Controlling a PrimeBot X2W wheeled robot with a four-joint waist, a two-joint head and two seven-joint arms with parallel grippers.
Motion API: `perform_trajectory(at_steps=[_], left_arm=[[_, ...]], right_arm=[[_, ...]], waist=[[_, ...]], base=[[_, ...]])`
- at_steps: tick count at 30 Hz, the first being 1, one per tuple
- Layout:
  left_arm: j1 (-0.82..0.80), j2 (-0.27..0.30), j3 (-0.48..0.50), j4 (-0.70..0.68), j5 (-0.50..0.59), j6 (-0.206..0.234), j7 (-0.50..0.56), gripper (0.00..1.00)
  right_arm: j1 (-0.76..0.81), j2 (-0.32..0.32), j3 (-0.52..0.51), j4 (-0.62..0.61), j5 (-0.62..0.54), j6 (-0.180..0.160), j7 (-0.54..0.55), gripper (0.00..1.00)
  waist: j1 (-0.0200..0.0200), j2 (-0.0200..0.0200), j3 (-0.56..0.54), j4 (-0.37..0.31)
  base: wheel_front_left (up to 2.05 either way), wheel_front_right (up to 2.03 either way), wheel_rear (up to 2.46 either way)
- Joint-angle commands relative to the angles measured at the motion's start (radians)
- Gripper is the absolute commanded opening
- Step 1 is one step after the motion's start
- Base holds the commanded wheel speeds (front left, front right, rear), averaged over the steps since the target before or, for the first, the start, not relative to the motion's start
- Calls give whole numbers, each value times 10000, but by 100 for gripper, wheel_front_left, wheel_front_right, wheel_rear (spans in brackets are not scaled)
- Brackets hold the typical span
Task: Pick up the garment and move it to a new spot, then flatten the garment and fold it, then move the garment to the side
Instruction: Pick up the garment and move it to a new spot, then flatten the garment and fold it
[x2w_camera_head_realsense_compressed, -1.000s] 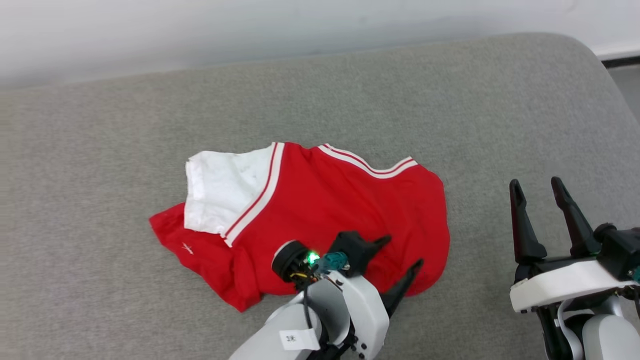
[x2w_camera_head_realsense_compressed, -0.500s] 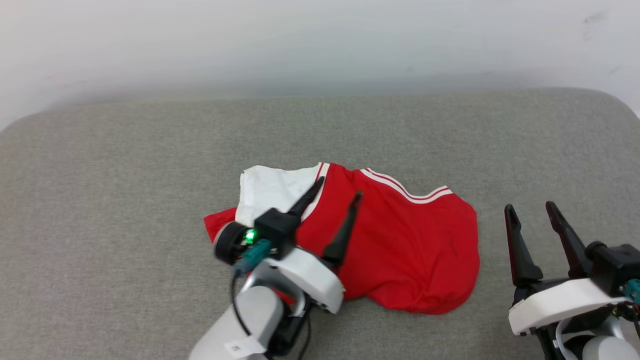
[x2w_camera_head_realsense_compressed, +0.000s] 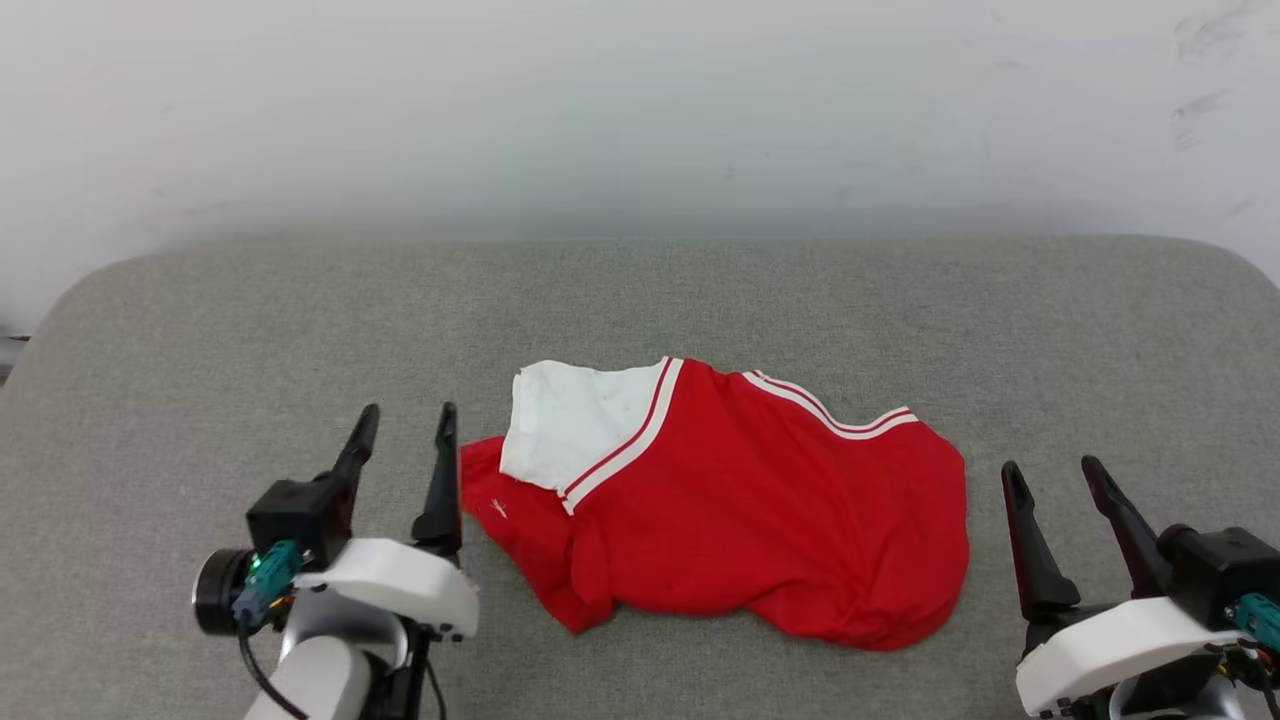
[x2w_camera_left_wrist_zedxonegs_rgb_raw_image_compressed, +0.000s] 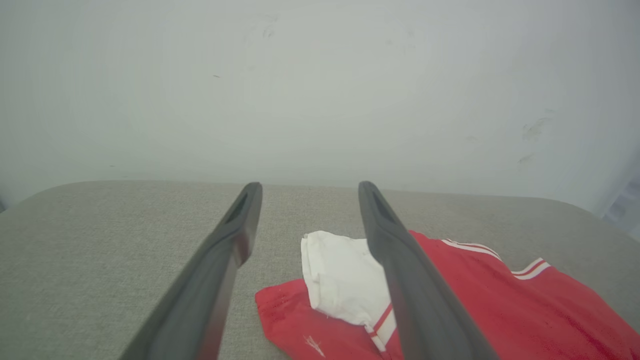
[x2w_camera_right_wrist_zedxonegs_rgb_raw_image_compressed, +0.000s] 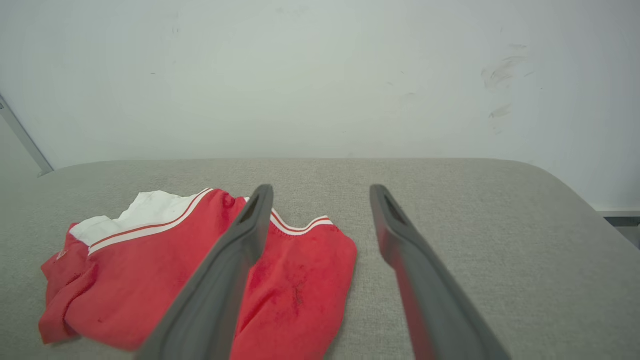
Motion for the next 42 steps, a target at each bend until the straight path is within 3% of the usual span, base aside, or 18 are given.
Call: perform_trajectory(at_steps=[1, 12, 33, 42], left_arm=[[375, 200, 216, -82, -82, 87, -47, 100], [1661, 831, 549, -667, -248, 331, 179, 100], [1682, 882, 381, -751, -474, 348, 488, 100], [691, 939, -131, -101, -594, 153, 2211, 100]], right_arm=[[195, 14, -11, -28, 35, -7, 48, 100], [657, 14, -57, -123, 108, -7, 160, 100], [722, 14, -55, -378, 82, -7, 321, 100], [505, 14, 44, -449, 110, -7, 369, 100]], waist=[[1, 0, -150, 18], [1, 0, -502, 19], [1, 0, -645, 65], [1, 0, -312, -16]], base=[[0, 0, 0], [0, 0, 0], [0, 0, 0], [0, 0, 0]])
